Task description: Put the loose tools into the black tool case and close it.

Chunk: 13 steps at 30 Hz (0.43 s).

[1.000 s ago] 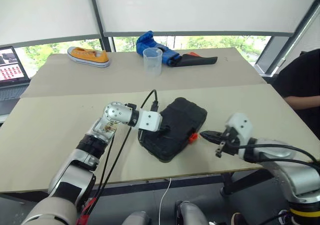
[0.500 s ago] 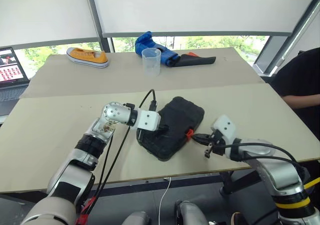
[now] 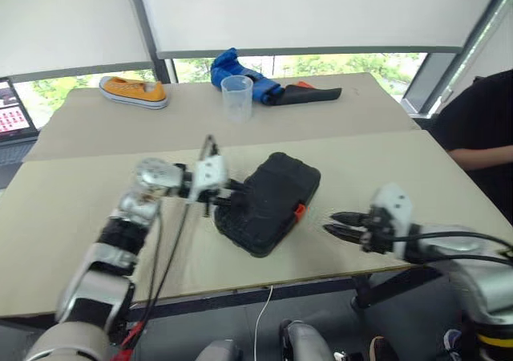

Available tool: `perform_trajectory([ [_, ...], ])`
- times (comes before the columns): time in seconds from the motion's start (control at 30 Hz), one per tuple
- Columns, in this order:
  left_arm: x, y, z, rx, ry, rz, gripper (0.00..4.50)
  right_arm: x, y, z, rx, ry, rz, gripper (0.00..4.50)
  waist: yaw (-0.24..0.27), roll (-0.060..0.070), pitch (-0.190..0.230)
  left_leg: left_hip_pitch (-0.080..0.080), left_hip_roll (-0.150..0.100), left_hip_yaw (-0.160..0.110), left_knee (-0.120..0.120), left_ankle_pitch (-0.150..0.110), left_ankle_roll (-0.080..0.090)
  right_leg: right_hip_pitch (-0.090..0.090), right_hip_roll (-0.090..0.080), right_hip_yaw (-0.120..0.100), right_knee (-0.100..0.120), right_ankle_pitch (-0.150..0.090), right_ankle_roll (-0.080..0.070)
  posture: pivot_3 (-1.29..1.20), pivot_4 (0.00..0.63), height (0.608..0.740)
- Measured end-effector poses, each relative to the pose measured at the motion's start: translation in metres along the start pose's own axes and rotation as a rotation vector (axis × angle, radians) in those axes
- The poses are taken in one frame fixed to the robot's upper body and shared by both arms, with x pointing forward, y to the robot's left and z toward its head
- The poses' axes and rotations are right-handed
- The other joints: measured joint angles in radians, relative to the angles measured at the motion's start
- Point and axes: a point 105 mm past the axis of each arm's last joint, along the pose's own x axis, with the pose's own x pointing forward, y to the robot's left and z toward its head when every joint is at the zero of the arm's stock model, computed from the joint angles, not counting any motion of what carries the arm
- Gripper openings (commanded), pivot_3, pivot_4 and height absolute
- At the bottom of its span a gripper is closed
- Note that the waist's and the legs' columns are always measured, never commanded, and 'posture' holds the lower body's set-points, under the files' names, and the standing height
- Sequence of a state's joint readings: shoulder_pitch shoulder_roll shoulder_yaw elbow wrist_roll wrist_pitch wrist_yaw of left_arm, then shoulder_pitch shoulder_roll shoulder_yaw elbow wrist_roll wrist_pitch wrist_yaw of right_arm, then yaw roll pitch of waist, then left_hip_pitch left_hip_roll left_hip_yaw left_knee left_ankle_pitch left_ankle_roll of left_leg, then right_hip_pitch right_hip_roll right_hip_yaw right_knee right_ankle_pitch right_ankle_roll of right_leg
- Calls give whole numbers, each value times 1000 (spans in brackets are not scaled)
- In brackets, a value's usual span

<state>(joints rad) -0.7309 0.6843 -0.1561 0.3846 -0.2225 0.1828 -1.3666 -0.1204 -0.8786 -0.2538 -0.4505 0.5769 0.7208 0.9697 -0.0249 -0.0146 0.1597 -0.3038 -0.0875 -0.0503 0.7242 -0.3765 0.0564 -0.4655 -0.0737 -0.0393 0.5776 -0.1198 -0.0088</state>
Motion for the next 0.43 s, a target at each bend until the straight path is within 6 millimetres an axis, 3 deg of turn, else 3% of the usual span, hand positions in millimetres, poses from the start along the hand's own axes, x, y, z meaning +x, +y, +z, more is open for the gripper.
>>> perform_trajectory([
  [0.13, -67, -11, 11, -224, -12, 34, 4483, -35, -14, 18, -19, 1, 27, 4472, 4, -5, 7, -8, 0, 0, 0, 0, 0, -8, 0, -1, 1, 3, -6, 0, 150, 724],
  [0.2, -98, -22, 23, -263, -4, 53, 4483, -49, -25, 28, -7, -20, 28, 4472, 9, -4, 8, -9, -2, 1, 0, 0, 1, -9, -1, -1, 0, 4, -8, 0, 150, 724],
  [0.3, -117, -31, 37, -280, -31, 84, 4483, -59, -25, 31, -4, -3, 78, 4472, 25, -2, 9, -9, -4, -1, -4, -1, 1, -9, -2, -3, -1, 3, -7, 0, 150, 724],
  [0.43, -118, -44, 17, -348, -9, 121, 4483, -59, -20, 32, 26, -16, 177, 4472, 31, -1, 10, -9, -4, -1, -7, -1, 0, -9, -3, -4, -1, 3, -7, 0, 150, 724],
])
